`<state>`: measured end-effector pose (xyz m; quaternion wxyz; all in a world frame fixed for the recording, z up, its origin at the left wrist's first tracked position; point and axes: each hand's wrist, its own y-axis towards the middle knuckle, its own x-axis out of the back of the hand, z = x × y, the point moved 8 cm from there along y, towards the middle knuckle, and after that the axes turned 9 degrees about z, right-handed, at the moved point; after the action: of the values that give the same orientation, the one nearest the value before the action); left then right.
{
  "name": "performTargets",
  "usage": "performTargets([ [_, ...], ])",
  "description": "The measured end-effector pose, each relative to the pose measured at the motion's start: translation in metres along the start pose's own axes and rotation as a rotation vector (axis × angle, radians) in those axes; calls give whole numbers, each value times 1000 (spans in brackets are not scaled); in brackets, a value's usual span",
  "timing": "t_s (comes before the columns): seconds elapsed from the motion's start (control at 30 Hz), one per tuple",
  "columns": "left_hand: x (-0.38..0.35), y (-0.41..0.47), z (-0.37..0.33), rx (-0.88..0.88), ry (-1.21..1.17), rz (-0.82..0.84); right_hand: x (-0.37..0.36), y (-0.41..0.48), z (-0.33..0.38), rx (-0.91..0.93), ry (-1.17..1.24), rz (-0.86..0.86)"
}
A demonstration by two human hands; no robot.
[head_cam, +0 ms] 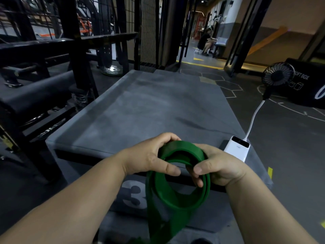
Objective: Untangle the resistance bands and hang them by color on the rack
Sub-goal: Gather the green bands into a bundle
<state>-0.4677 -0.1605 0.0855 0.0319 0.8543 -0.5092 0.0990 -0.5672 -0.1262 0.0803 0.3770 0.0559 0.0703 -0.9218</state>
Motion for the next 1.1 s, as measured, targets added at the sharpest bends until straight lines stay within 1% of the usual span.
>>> performTargets([
  [0.1,2,-2,1,-7,-41,12,4,-1,3,21,16,-29],
  [0.2,7,0,4,1,24,-39,11,-2,0,9,6,-72],
  [0.3,9,1,5,-10,91,-85,14,-1,-4,-10,-4,-79],
  [0.4,7,0,2,-44,88,-91,9,0,-10,-56,14,-49],
  [0.5,6,0,0,-89,57,-114,3,0,-14,-82,97,-5],
  [0.57,6,1,-5,-141,33,-162,0,0,-16,-86,146,54],
  [0.67,1,3,-7,-201,-44,-189,-5,0,-16,-88,136,146],
  [0.8,1,5,-3,-235,-251,-228,-12,1,-7,11,167,233],
  [0.87,-1,6,-4,-247,-326,-204,-19,3,0,87,214,288],
  [0.9,-2,6,-5,-258,-361,-183,-25,3,6,140,294,337],
  [0.93,-4,6,-6,-268,-390,-154,-31,3,14,205,433,396],
  [0.97,-7,6,-6,-270,-403,-123,-33,0,23,255,567,421],
  [1.0,-9,6,-4,-257,-397,-104,-31,-3,30,296,622,399],
  [1.03,-9,6,0,-236,-366,-104,-28,-4,34,328,615,376],
  [1.1,-9,6,9,-173,-273,-128,-27,-1,34,358,512,328],
])
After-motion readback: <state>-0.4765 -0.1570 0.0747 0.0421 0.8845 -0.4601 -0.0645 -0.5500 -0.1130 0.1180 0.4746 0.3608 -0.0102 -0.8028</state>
